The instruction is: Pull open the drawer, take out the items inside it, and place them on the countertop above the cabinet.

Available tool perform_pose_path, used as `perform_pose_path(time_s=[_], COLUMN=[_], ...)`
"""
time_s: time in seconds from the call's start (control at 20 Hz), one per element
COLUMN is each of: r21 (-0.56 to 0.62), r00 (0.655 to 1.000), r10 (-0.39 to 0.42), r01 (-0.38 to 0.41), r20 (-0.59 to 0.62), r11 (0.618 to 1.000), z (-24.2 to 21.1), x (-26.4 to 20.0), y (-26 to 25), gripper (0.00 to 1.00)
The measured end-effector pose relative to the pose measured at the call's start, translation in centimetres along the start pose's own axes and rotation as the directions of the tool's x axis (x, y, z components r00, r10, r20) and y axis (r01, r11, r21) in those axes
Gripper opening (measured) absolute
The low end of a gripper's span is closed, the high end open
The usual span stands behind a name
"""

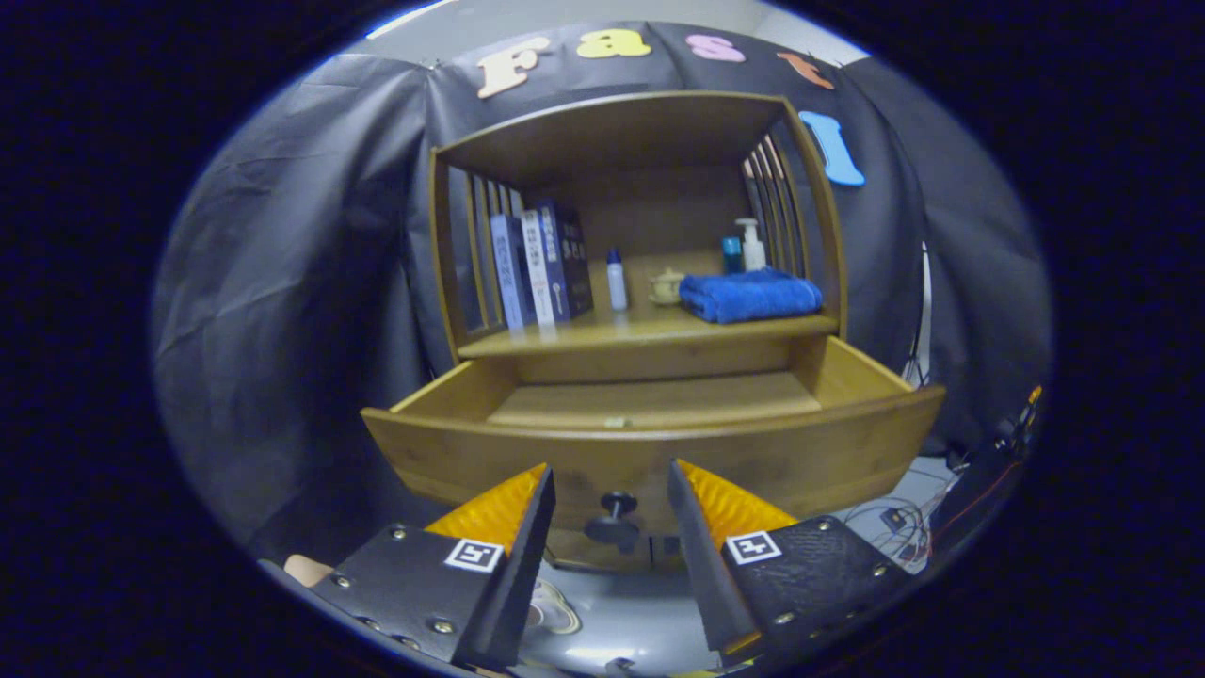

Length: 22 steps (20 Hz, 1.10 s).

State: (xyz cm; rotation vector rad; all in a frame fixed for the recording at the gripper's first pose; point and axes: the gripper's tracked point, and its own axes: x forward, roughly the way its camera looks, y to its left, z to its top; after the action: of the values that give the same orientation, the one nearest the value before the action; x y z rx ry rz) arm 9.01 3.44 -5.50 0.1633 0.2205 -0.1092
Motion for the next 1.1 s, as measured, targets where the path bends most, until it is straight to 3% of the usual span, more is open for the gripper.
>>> perform_pose_path(time_s=[0.2, 0.6, 1.1], r21=[-0.050, -0.124, -0.161], r00=[0.997, 0.998, 0.974], r10=[0.036, 0.054, 0.056], r01=[-0.033, -0.055, -0.093], r20=[0.065, -0.010, -0.220], r11=[0.998, 0.991, 0.983], z=[4.0, 5.8, 1.7], x=[1.6, 7.3, 13.3], y=[1.4, 2.1, 2.9], gripper=[0.71, 0.71, 0.71])
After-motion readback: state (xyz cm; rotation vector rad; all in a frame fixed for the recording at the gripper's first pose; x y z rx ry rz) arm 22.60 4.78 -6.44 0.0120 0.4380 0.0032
